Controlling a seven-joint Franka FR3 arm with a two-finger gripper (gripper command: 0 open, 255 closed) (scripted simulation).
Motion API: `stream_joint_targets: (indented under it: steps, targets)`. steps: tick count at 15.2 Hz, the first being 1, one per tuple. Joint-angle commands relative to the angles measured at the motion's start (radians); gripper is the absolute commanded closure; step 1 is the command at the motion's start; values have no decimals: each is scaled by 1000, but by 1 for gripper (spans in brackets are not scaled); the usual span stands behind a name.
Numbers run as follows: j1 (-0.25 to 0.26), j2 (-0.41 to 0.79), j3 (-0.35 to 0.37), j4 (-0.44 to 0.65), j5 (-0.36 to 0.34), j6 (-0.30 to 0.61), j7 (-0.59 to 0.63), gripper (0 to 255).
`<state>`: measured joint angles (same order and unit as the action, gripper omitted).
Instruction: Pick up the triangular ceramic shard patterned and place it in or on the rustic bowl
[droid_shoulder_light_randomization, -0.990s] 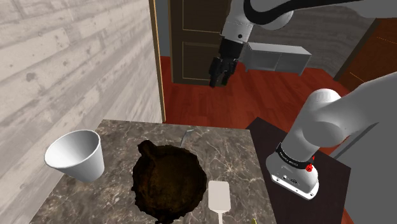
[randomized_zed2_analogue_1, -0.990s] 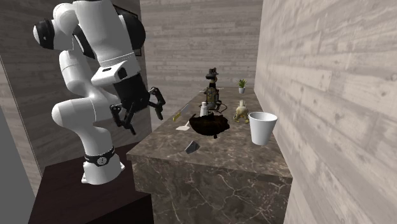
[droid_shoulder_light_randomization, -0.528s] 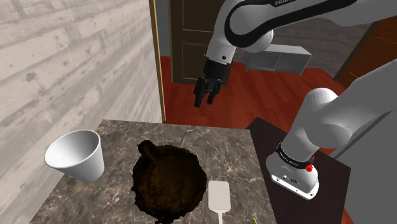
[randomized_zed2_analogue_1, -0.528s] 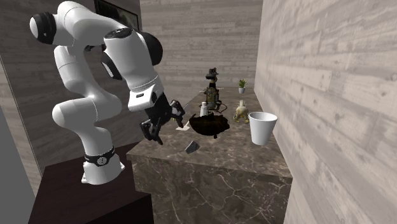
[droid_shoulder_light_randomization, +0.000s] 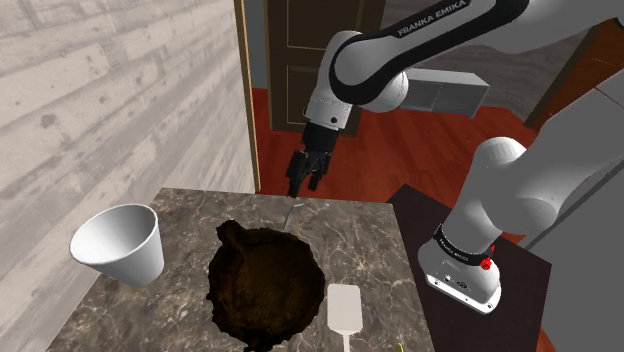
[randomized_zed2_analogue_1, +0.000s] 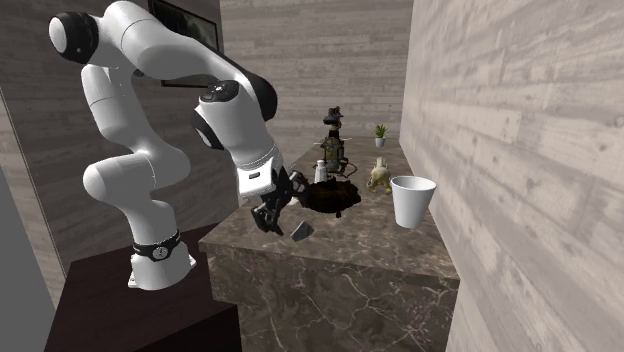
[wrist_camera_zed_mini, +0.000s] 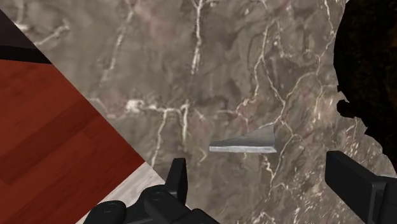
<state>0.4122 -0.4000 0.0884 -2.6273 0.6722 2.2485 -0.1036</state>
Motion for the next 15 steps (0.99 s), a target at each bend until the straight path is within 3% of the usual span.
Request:
stream_joint_targets:
  steps: [1, 5, 12, 13, 15]
  targets:
    - [12, 22, 9, -7, 21, 32, -9, 0]
    - [31, 62, 23, -17, 56, 85, -27, 0]
    - [30, 62, 23, -17, 56, 85, -27, 0]
    - [30, 62, 23, -17, 56, 85, -27, 255]
    - [30, 62, 23, -17, 56, 85, -27, 255]
